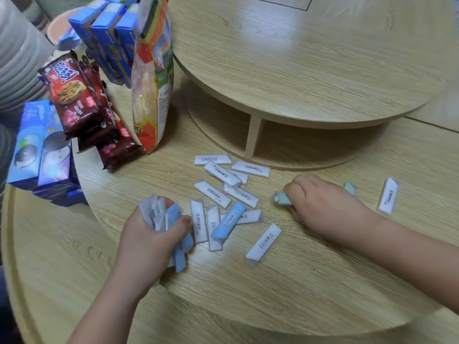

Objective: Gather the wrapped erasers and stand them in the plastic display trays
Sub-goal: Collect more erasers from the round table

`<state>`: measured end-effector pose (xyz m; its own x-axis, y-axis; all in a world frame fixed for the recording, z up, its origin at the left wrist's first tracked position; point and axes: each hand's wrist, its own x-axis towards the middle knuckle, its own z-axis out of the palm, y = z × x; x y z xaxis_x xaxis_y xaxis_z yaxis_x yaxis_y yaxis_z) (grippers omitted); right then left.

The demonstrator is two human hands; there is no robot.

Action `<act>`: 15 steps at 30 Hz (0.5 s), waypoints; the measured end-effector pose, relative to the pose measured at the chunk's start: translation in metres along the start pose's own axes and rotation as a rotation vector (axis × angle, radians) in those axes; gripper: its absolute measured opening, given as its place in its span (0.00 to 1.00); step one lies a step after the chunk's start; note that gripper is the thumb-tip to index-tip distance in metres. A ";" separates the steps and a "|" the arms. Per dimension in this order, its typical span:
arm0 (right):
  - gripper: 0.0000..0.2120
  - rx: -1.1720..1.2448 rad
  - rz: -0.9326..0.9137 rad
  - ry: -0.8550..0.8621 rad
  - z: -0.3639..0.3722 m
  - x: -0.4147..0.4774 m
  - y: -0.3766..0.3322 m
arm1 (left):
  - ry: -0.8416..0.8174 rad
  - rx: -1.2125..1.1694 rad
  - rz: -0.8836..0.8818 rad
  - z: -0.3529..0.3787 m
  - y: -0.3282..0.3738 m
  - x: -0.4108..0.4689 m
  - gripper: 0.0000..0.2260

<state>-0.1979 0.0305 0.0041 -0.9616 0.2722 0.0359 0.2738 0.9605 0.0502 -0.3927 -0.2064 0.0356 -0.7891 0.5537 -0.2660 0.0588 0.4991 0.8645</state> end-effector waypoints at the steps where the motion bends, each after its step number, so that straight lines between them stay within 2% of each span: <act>1: 0.07 -0.005 0.034 -0.030 -0.002 0.002 0.001 | 0.004 0.001 0.002 0.000 0.000 0.000 0.07; 4: 0.07 0.022 0.108 -0.057 -0.011 0.006 0.004 | 0.008 -0.004 0.006 -0.001 0.000 -0.002 0.08; 8: 0.06 0.232 0.108 -0.115 -0.033 0.002 -0.018 | 0.002 -0.006 0.019 -0.001 -0.002 -0.002 0.06; 10: 0.08 0.307 -0.002 -0.174 -0.039 -0.004 -0.039 | -0.008 -0.001 0.027 -0.001 -0.002 -0.001 0.06; 12: 0.16 0.290 -0.203 -0.154 -0.033 -0.009 -0.053 | -0.018 0.005 0.031 -0.002 -0.002 -0.001 0.05; 15: 0.17 0.229 -0.373 -0.145 -0.016 -0.010 -0.050 | -0.033 0.001 0.028 -0.003 -0.003 0.000 0.06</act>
<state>-0.2017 -0.0210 0.0175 -0.9910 -0.1044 -0.0837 -0.0871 0.9781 -0.1888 -0.3947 -0.2099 0.0346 -0.7663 0.5892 -0.2563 0.0810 0.4843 0.8712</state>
